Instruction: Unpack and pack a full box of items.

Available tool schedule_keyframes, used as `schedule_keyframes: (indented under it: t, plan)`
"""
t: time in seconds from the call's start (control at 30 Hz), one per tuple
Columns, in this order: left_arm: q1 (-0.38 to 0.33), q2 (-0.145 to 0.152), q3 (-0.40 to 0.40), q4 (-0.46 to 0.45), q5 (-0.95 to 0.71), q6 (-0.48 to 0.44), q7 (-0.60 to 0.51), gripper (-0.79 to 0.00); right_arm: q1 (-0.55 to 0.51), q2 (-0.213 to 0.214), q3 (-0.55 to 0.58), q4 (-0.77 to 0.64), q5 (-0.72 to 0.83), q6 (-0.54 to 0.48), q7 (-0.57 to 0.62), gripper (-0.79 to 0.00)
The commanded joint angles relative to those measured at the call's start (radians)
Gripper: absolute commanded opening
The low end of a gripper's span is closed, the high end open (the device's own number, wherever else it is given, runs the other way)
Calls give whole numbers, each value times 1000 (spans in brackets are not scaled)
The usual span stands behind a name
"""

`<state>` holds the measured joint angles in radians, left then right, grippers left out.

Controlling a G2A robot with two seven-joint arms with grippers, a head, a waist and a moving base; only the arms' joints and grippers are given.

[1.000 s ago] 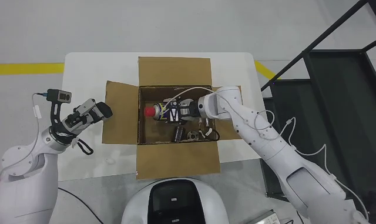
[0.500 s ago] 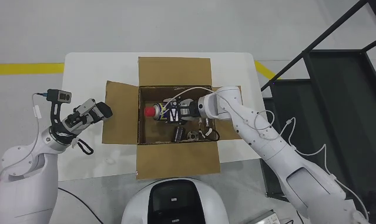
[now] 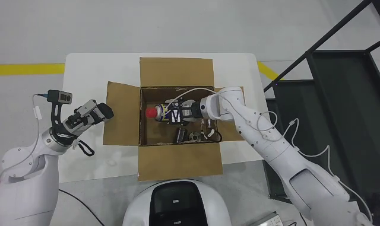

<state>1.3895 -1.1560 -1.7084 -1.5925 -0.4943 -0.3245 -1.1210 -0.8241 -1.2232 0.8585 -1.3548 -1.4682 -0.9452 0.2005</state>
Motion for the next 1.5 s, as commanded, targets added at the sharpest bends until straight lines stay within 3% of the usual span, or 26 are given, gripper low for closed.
schedule_keyframes:
  t: [0.0, 0.17, 0.4, 0.5, 0.8, 1.0, 1.47]
  plan:
    - [0, 0, 0, 0, 0, 0, 0, 0, 0, 0, 0, 0, 0, 0, 0, -785]
    - [0, 0, 0, 0, 0, 0, 0, 0, -4, 0, 0, -3, 6, 3, -8, -785]
    - [0, 0, 0, 0, 0, 0, 0, 0, -126, 47, 142, -120, -29, -2, -283, -785]
    - [0, 0, 0, 0, 0, 0, 0, 0, -236, 84, 261, -205, -89, 7, -451, -785]
    - [0, 0, 0, 0, 0, 0, 0, 0, -580, 158, 565, -363, -232, 127, -790, -785]
    - [0, 0, 0, 0, 0, 0, 0, 0, -683, 167, 615, -376, -184, 185, -975, -785]
    - [0, 0, 0, 0, 0, 0, 0, 0, -684, 167, 613, -373, -180, 187, -983, -785]
